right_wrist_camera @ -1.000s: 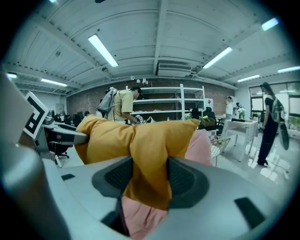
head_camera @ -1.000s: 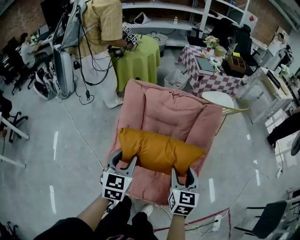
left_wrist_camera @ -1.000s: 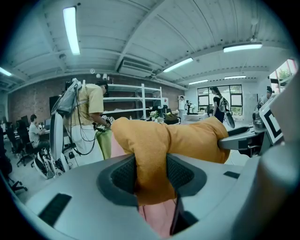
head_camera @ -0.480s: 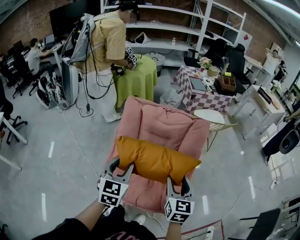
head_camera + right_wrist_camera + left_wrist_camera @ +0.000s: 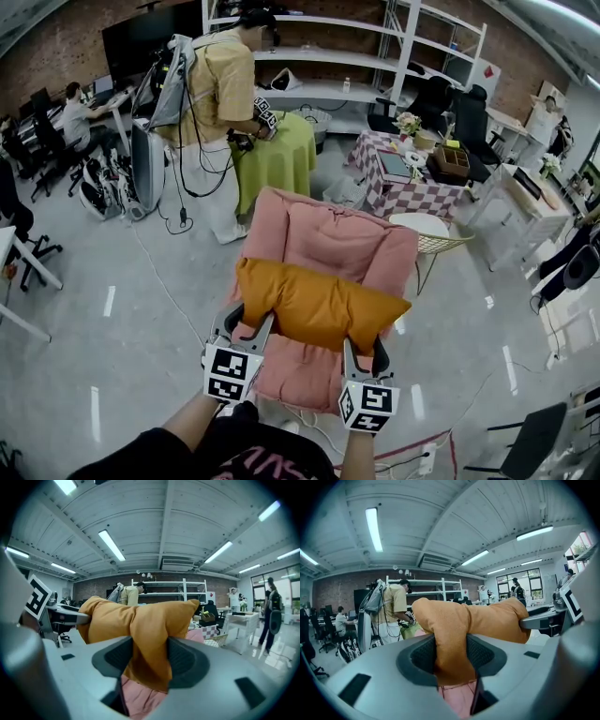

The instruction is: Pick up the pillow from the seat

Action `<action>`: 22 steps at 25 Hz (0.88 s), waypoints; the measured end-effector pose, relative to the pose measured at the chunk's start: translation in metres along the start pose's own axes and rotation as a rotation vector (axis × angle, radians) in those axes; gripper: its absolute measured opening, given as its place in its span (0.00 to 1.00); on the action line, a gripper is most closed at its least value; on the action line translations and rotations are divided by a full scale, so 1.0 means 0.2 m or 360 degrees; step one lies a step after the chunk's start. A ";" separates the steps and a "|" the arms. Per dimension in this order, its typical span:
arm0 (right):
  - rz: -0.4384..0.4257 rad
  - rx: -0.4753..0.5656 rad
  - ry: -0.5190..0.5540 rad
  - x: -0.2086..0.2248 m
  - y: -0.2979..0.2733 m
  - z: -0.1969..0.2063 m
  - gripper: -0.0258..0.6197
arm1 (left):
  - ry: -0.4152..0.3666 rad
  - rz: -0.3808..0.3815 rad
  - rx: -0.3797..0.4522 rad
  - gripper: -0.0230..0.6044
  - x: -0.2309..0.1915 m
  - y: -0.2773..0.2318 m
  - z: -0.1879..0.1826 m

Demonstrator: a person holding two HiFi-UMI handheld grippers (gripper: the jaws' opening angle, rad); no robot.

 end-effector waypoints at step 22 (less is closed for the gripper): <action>0.0030 0.0035 -0.0001 0.03 0.07 -0.01 0.41 | -0.0011 0.0028 0.0036 0.33 0.05 0.03 -0.03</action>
Point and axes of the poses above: the fingertips, and each gripper's own axes: y backward along the fingers, x to its right, z out of its underside, the point moved 1 cm from there along y, backward along the fingers, and after that the axes turned 14 degrees about -y, right-handed, at the moved point
